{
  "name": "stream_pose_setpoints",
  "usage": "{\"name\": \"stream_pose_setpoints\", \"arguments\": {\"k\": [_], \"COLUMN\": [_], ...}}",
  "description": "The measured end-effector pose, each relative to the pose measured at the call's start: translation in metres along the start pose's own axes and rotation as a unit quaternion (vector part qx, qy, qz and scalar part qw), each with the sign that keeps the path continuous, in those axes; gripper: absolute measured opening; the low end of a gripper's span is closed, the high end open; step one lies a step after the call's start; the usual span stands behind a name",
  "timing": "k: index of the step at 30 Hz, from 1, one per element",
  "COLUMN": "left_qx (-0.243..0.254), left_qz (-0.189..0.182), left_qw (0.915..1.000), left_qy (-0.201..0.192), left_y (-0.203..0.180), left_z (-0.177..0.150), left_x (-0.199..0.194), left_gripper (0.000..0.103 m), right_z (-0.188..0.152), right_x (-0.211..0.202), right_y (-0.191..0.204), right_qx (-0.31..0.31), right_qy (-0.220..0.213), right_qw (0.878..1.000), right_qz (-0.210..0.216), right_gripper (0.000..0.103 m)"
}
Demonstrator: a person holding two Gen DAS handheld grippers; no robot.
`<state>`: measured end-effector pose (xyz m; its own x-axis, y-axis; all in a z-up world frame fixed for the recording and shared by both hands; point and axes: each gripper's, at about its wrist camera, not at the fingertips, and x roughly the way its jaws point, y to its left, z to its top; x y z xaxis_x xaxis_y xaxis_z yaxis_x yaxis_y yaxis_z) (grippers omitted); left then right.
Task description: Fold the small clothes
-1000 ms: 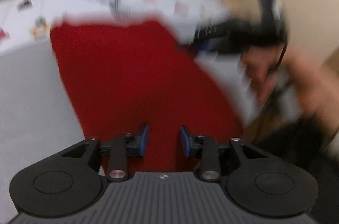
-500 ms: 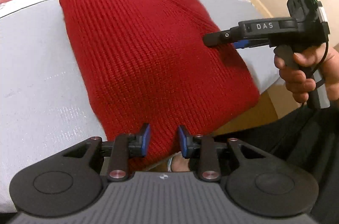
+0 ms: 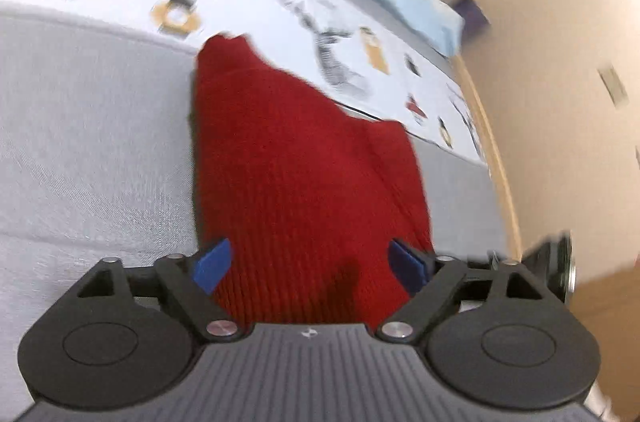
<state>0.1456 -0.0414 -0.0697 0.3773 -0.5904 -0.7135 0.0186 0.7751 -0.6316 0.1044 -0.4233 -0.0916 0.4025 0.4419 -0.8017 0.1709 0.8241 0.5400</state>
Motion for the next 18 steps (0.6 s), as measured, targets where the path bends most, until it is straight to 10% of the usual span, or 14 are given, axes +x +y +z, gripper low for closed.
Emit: {"name": "stream_pose_setpoints", "arguments": {"k": [11, 18], "left_qx": [-0.136, -0.053], "left_qz": [-0.065, -0.030], "left_qw": [0.9886, 0.9979], "left_qy": [0.007, -0.022], "left_y": [0.068, 0.038], "left_z": [0.018, 0.038], "left_x": [0.066, 0.039], "left_gripper": [0.101, 0.069], "right_z": [0.000, 0.000], "right_x": [0.018, 0.014], "right_y": [-0.004, 0.012], "right_qx": [0.029, 0.011], "right_qy": [0.005, -0.031], "right_qw": [0.999, 0.998], "right_qz": [0.030, 0.044], "right_gripper": [0.100, 0.059]}}
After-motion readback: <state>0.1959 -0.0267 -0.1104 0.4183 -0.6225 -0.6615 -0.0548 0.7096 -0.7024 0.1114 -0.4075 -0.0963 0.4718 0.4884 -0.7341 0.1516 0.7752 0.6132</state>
